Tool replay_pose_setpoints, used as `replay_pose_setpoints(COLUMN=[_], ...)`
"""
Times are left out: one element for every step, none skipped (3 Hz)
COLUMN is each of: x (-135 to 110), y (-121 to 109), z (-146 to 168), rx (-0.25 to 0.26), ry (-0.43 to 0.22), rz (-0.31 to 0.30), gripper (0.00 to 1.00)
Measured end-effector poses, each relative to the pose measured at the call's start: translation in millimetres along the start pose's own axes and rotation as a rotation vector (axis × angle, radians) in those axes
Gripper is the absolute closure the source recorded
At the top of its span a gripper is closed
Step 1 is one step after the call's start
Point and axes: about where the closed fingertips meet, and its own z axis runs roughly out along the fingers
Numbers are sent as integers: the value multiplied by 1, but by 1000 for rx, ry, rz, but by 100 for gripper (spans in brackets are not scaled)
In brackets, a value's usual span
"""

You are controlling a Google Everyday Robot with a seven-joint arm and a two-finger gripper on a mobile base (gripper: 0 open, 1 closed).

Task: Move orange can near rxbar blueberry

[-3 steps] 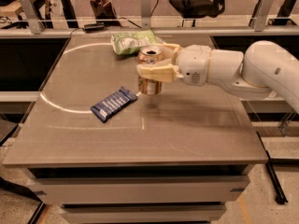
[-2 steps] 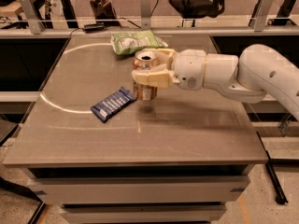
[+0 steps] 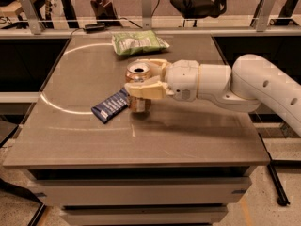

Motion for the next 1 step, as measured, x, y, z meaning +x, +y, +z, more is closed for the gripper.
replay_pose_setpoints(x=[-1], y=[1], z=[2], rx=[-4], ry=[0], rz=[-1], gripper=[82])
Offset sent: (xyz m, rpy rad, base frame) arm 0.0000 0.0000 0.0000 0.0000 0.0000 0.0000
